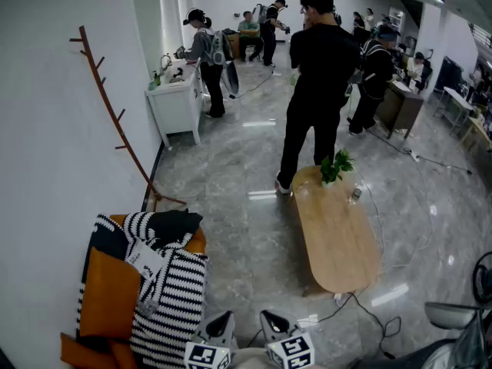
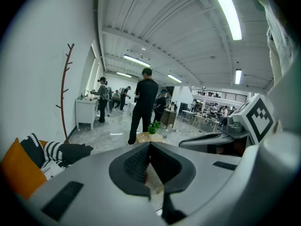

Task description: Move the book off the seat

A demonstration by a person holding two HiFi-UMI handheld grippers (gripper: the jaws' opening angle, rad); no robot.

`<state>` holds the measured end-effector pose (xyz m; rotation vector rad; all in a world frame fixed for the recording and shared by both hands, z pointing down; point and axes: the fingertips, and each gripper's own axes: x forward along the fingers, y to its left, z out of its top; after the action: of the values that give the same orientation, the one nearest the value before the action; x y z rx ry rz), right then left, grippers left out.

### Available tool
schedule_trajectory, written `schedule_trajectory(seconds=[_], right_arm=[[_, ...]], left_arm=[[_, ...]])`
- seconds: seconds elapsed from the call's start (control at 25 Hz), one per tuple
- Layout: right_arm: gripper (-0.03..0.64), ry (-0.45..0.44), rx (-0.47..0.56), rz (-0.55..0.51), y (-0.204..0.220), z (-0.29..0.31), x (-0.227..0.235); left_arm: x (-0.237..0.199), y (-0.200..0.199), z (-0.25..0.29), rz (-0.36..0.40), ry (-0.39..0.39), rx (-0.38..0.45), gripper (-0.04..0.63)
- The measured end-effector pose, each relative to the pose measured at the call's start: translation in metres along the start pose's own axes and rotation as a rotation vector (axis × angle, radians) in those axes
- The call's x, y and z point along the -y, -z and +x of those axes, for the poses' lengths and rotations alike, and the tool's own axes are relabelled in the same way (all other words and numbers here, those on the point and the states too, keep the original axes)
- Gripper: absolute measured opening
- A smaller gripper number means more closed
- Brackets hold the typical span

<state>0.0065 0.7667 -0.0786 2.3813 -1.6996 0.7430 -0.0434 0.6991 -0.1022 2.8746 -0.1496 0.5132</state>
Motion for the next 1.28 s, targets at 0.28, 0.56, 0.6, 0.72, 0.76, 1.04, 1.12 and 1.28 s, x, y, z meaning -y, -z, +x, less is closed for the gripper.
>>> schedule_trajectory(seconds=[0.28, 0.56, 0.6, 0.72, 0.76, 1.04, 1.12, 1.28], right_arm=[[0.006, -0.016, 0.005, -0.014, -0.002, 0.003, -0.002], [0.008, -0.093, 0.009, 0.016, -0.004, 0.015, -0.023], [0.008, -0.1, -0.004, 0.034, -0.001, 0.017, -0.026], [0.008, -0.095, -0.025, 0.044, 0.003, 0.027, -0.036], [0.008, -0.099, -0.03, 0.035, 0.003, 0.031, -0.042], [0.008, -0.103, -0.015, -0.027, -0.008, 0.07, -0.089], [0.008, -0.091, -0.011, -0.013, -0.011, 0.079, -0.102], [0.008, -0.121, -0.029, -0.028, -0.008, 0.083, -0.135]], left_arm=[[-0.002, -0.001, 0.0, -0.002, -0.006, -0.003, 0.009], [-0.011, 0.006, -0.004, -0.012, 0.028, -0.025, 0.009], [-0.01, 0.009, -0.005, -0.003, 0.04, -0.031, 0.009], [-0.017, 0.008, -0.014, 0.022, 0.036, -0.02, 0.009], [-0.024, 0.007, -0.018, 0.016, 0.026, -0.012, 0.008], [-0.096, 0.007, -0.06, -0.061, -0.065, 0.049, 0.008], [-0.108, 0.01, -0.074, -0.062, -0.057, 0.044, 0.008], [-0.128, 0.015, -0.091, -0.114, -0.058, 0.035, 0.008]])
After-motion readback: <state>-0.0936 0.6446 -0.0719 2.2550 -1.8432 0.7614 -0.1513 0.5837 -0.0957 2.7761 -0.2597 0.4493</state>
